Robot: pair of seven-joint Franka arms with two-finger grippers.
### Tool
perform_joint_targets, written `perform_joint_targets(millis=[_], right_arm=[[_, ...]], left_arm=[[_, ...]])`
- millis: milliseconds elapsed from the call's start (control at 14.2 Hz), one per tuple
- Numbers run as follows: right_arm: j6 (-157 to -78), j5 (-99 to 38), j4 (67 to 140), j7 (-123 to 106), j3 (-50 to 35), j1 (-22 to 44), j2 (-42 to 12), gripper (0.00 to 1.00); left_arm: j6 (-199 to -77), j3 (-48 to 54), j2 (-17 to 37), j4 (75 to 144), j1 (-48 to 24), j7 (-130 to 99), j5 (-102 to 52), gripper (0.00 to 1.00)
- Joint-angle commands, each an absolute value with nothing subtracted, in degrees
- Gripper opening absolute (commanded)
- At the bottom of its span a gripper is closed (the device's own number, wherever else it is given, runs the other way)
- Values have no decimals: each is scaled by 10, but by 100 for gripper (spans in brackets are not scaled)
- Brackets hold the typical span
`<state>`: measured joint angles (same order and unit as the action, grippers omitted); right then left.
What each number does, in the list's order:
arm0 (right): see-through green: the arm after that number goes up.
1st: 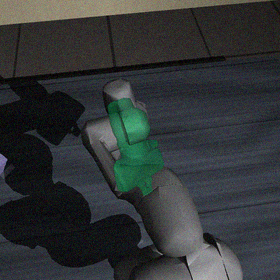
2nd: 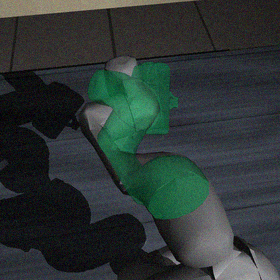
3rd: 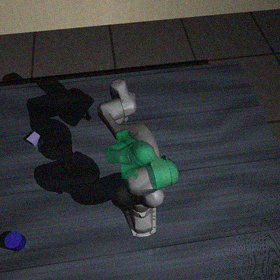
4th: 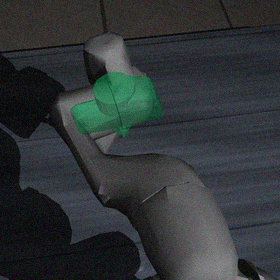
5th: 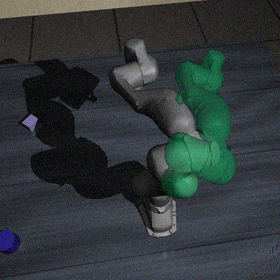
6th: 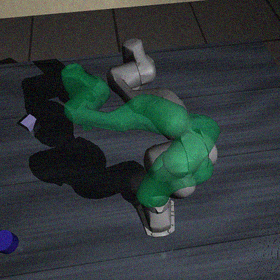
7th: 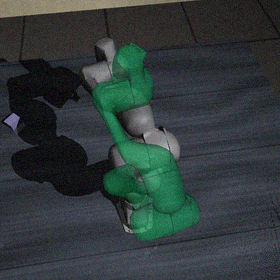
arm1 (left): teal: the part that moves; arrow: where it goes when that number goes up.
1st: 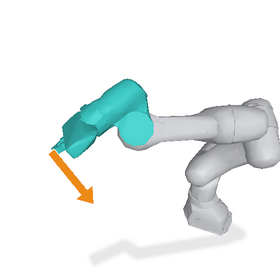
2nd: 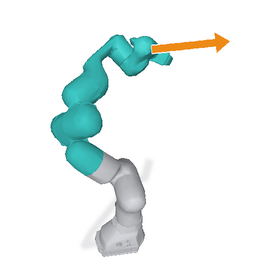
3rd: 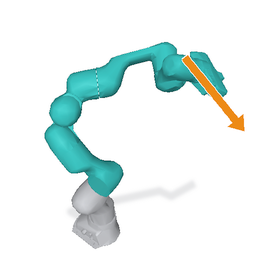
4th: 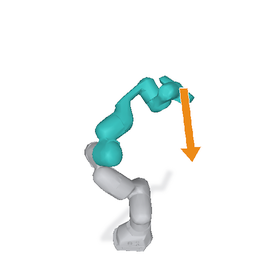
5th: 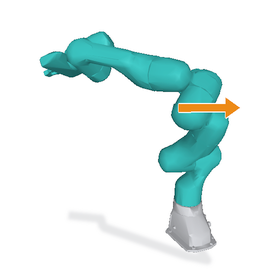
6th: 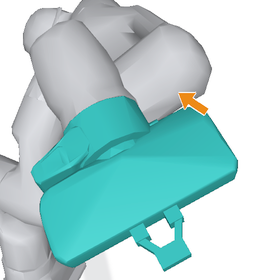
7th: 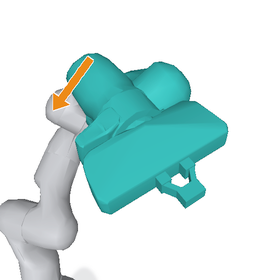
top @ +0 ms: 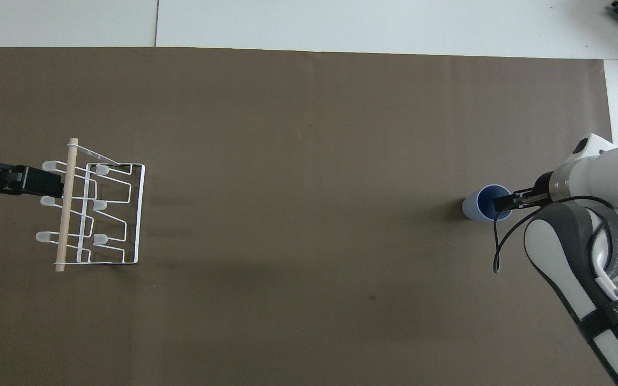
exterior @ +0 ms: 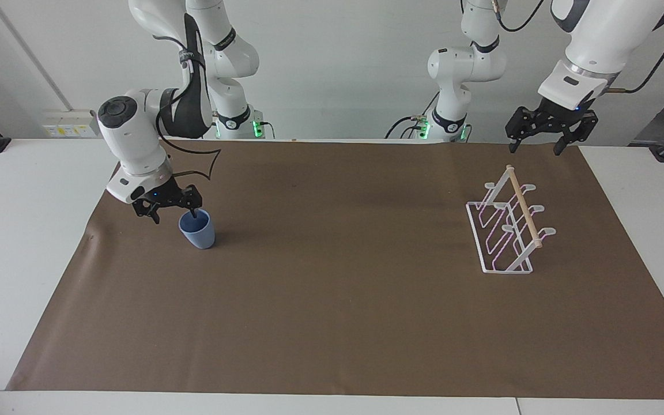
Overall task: Hang cup on cup holder
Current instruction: 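Reach the right gripper to the blue cup rim and grasp it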
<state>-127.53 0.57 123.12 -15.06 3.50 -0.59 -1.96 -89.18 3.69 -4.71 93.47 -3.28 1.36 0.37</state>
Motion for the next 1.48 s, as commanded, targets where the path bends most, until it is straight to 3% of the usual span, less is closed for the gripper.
perform_joint_targets(millis=[0, 70, 211, 422, 562, 633, 773, 1125, 1406], right_arm=[[-1302, -26, 1242, -174, 30, -13, -25, 100], [-1303, -26, 1245, -177, 30, -13, -25, 100], [-1304, -26, 1247, -185, 30, -14, -25, 83], [-1304, -29, 1252, -193, 30, -21, -32, 81], [-1304, -30, 1252, -193, 30, -21, -32, 71], [-1304, -31, 1255, -193, 30, -21, -31, 61], [-1304, -37, 1255, -190, 30, -21, -31, 0], [-1289, -60, 1246, -189, 29, -15, -32, 0], [-1189, -153, 1159, -187, 29, -13, -32, 0]], left_arm=[[-903, 40, -66, 959, -28, 21, 11, 100], [-903, 40, -66, 959, -28, 21, 10, 100], [-903, 40, -66, 959, -28, 21, 10, 100], [-904, 40, -66, 960, -26, 21, 11, 100], [-904, 40, -66, 960, -27, 21, 11, 100], [-904, 40, -66, 960, -28, 21, 11, 100], [-904, 40, -66, 961, -28, 21, 11, 100], [-904, 40, -66, 961, -28, 21, 11, 100], [-904, 40, -66, 960, -28, 21, 11, 100]])
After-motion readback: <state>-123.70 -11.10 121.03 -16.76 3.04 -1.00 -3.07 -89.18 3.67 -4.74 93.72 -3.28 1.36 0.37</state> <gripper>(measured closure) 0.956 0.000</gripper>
